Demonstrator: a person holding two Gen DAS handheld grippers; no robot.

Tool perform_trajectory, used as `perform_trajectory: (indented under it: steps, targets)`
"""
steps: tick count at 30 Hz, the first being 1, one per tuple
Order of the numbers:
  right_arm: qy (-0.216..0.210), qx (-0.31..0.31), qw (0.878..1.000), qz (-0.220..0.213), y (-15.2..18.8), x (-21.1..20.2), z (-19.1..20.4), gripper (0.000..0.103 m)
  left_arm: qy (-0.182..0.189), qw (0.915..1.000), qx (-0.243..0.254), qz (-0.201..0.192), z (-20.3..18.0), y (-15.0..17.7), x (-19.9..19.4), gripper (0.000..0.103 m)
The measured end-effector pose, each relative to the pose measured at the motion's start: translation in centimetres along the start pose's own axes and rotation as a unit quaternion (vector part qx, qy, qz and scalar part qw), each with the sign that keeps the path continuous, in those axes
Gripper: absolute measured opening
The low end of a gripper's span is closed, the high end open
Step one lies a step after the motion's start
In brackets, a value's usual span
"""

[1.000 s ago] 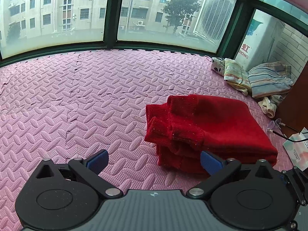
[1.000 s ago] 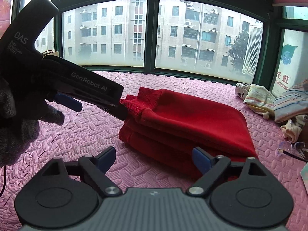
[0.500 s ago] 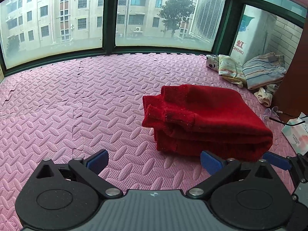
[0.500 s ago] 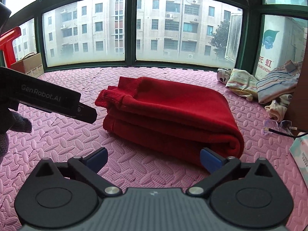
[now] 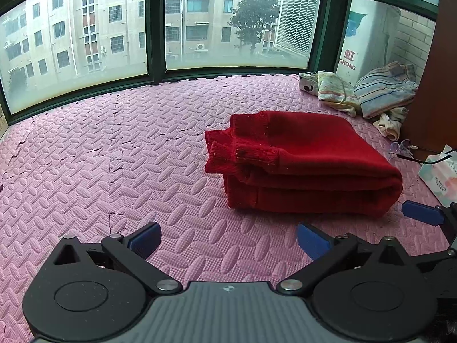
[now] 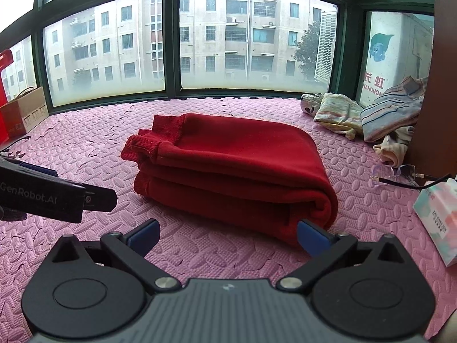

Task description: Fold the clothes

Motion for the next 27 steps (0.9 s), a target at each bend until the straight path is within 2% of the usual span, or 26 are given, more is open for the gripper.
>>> perform_trajectory:
  steps: [27]
  targets:
    - [0.018,0.016,1.0,0.009,1.0,-0.4,-0.6,0.103,-0.014,0.9999,-0.005,0.0,-0.1,1.8,-0.8,0.103]
Point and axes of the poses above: each gripper's, at about its wrist camera, not at the fingertips, and x roughly the way its jaws point, z to its left, y to its underside, the point moved 3 cm from there along x, roughly the way its jaws point
